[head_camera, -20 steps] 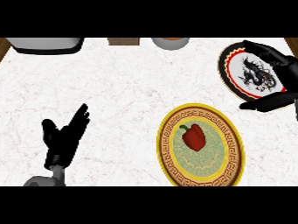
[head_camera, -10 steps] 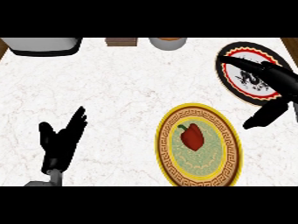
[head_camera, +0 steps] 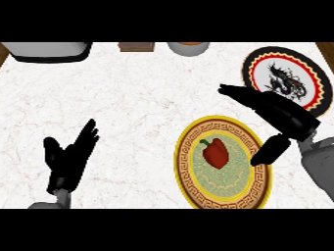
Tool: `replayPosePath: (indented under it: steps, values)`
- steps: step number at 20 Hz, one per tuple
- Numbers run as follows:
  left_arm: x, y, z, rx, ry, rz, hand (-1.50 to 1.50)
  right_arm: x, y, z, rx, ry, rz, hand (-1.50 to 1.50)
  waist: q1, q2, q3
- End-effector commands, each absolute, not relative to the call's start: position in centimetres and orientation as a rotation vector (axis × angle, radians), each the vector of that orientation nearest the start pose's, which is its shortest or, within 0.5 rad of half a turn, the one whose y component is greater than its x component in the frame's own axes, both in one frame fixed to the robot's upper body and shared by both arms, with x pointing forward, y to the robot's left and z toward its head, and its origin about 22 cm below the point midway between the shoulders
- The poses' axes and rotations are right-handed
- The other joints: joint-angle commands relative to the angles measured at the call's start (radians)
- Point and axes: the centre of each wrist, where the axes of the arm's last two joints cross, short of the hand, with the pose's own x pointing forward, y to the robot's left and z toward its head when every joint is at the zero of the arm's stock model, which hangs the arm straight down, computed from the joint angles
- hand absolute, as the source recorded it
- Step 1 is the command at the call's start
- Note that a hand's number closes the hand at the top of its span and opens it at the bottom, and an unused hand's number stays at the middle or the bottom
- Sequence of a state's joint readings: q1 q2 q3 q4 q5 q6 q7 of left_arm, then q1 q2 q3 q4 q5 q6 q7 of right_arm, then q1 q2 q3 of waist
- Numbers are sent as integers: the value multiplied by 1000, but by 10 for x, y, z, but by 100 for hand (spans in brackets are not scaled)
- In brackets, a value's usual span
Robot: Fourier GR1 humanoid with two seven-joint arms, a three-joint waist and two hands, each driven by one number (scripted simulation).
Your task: Pick the bell pepper from the plate and place it in the plate
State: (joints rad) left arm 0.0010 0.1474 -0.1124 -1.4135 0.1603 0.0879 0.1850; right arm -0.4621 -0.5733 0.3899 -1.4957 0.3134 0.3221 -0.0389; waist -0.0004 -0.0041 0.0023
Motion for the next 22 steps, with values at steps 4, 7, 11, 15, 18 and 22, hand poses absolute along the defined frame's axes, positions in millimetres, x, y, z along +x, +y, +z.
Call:
replayPosePath:
  steps: [4, 7, 11, 15, 18, 22]
  values:
    - [230, 235, -36, -15, -1187, 6, 0, 300, -204, 94, -254, -1434, 1426, -150, 1, 3, -3]
    - [234, 231, -35, -15, -1176, 4, 0, 292, -209, 77, -225, -1445, 1427, -150, 1, 4, -2]
    - [230, 249, -20, -3, -1178, -12, 0, 276, -183, 79, -209, -1459, 1407, -150, 1, 2, -2]
    - [221, 239, -35, 18, -1185, -16, 0, 296, -189, 71, -272, -1431, 1438, -150, 4, 4, -2]
    - [224, 237, -33, 4, -1201, -5, 0, 276, -182, 62, -366, -1390, 1482, -150, 2, 3, -2]
    - [231, 242, -27, 0, -1190, -9, 0, 295, -187, 65, -415, -1378, 1474, -150, 3, 4, -2]
